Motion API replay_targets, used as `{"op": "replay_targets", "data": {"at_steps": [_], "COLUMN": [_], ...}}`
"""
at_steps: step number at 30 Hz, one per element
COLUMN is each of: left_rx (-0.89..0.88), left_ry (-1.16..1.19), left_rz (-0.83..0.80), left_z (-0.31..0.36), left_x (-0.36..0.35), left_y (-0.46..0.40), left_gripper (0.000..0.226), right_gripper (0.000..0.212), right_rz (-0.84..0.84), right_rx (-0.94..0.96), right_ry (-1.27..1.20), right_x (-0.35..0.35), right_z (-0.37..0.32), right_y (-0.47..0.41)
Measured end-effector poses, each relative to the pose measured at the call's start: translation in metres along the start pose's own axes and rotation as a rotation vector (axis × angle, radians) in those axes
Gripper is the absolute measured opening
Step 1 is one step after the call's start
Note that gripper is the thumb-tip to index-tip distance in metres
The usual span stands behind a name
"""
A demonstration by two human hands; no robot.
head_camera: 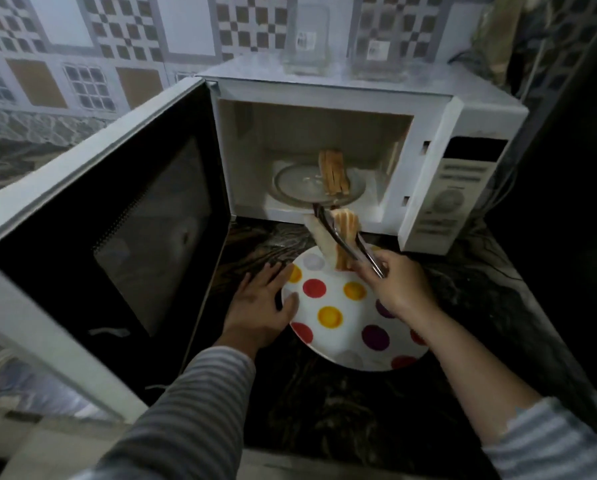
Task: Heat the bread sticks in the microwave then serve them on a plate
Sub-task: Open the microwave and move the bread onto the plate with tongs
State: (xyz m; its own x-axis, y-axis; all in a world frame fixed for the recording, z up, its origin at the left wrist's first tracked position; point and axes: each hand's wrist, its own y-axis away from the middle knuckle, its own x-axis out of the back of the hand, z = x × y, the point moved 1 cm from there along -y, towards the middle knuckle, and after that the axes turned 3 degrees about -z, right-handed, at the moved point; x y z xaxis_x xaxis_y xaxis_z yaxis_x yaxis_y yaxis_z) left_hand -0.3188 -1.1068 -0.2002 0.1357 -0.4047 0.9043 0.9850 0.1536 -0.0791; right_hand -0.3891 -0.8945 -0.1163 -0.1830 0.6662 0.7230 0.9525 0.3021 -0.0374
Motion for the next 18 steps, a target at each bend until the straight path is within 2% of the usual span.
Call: {"op": "replay_targets", "data": {"at_steps": [2, 6, 9, 11, 18], "left_rx": [0.008, 0.009, 0.007, 0.010, 0.005], "left_ry": [-0.004, -0.019, -0.034, -0.042, -0.040], "left_rz": [-0.005, 0.008, -0.004, -0.014, -0.002], "left_z": [0.001, 0.001, 0.000, -0.001, -0.001], "left_x": [0.000, -0.001, -0.001, -0.002, -0.003], "left_y": [0.001, 0.000, 0.000, 0.000, 0.001], "left_gripper": [0.086, 0.086, 0.084, 0.081, 0.086], "right_gripper": [0.024, 0.037, 0.023, 0.021, 0.034], "right_rz": [-0.024, -0.048, -0.042, -0.035, -0.022], "right_rx": [-0.017, -0.060, -0.033, -0.022, -0.039], "right_ry": [0.038, 0.086, 0.124, 0.161, 0.175], "right_x": [-0.005, -0.017, -0.022, -0.023, -0.024], "right_z": [0.012, 0.029, 0.031, 0.029, 0.028], "right_y": [0.023, 0.057, 0.072, 0.078, 0.081]}}
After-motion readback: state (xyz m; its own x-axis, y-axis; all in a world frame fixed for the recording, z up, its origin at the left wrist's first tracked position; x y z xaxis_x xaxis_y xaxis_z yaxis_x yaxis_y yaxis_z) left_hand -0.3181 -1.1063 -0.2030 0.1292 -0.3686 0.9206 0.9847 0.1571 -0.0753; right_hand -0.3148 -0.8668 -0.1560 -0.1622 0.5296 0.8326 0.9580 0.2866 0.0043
